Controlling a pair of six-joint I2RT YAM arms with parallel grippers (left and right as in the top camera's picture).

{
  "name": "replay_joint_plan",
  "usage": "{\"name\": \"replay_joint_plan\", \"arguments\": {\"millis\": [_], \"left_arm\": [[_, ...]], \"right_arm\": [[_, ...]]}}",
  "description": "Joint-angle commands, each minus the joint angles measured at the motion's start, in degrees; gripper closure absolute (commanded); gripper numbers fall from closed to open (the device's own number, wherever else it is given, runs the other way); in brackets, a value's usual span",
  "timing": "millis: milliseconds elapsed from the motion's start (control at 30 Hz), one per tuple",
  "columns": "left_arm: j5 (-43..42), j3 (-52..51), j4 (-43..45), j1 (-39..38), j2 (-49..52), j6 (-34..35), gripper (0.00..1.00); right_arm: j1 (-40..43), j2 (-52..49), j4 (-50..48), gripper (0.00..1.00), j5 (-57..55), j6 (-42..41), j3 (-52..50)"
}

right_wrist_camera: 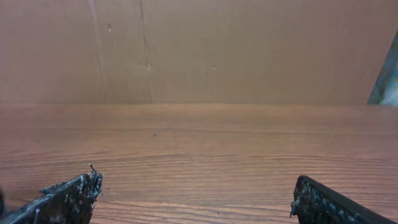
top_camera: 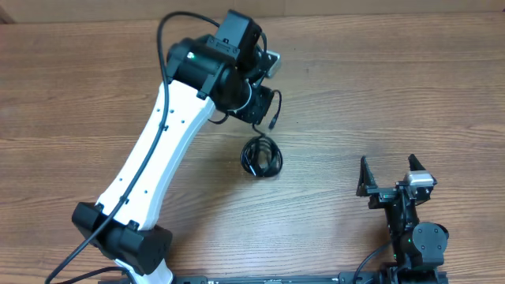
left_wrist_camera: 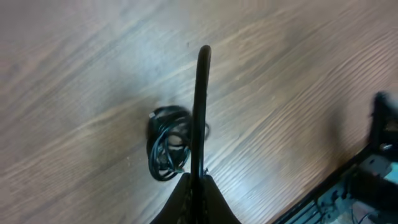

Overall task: Untangle cables
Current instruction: 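Grasp a cable strand with the left gripper and lift upward, then pull the lifted cable strand back and left with the left gripper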

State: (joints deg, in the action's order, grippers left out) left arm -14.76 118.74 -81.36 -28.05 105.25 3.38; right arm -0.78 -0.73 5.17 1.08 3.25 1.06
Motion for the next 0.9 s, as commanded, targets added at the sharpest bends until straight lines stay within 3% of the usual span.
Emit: {"name": "replay_joint_plan", "arguments": {"millis": [0,233,400,667,867], "left_arm": [[-1.42,8.11,-0.50,0.31,-0.55,2.03,0.96],[-1.09,18.29,-1.27,1.44,-1.09,7.56,0.96],[14.16,18.18,-4.11,1.29,-1.01,18.10,0.96],[-0.83,22.53,1.20,3.43,-3.26,16.09,0.96],[-1.16,28.81,2.95,8.09,-6.86,18.36,0.96]], "right_arm": [[-0.02,0.55,-0.35,0.00,-0.37,0.22,-0.57],[-0.02,0.57,-0.35,0.00,-0.37,0.22,-0.57],[-0.02,0.57,-0.35,0.00,-0.39,0.22,-0.57],[-0.02,0.57,-0.35,0.00,-0.39,0.22,-0.57],[-0.02,0.57,-0.35,0.00,-0.39,0.22,-0.57]]}}
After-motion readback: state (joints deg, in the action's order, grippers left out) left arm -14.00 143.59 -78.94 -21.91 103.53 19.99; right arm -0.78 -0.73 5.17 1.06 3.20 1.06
